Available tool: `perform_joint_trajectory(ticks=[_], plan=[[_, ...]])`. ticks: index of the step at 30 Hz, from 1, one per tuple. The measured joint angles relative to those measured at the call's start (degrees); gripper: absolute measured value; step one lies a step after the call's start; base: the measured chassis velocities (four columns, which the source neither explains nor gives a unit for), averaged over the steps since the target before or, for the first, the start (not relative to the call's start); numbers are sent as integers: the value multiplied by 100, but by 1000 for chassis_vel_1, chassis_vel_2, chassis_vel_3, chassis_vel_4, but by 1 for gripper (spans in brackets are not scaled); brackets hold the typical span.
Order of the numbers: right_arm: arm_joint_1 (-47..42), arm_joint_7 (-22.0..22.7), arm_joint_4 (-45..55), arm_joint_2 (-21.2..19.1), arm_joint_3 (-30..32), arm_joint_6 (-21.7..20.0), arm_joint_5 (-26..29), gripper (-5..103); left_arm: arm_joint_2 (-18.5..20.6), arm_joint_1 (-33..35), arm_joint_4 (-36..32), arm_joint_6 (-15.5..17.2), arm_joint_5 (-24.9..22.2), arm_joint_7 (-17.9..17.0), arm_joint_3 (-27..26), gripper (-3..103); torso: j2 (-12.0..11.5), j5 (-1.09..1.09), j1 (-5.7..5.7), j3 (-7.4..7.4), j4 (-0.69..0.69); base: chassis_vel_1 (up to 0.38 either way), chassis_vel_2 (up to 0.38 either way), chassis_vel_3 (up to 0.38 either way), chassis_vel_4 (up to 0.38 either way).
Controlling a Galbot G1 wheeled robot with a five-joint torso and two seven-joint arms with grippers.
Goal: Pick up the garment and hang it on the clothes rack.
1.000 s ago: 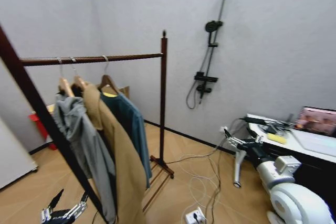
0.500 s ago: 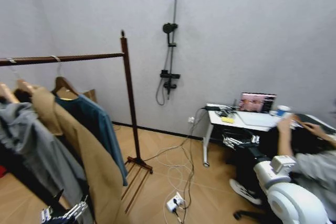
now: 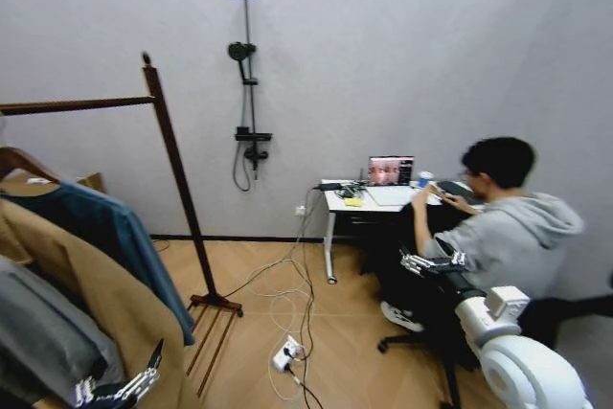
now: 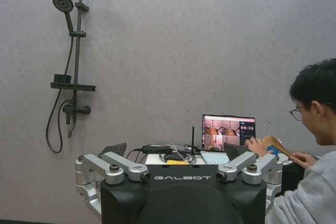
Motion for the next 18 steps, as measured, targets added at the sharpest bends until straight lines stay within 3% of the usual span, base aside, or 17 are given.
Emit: perform_joint_trajectory(ticks=[18], plan=[[8,-25,23,76,-34,53,-59,100,0,0,0,0,0,-1,0,100,1,1,-3,-1,2,178,-201,-203,174]])
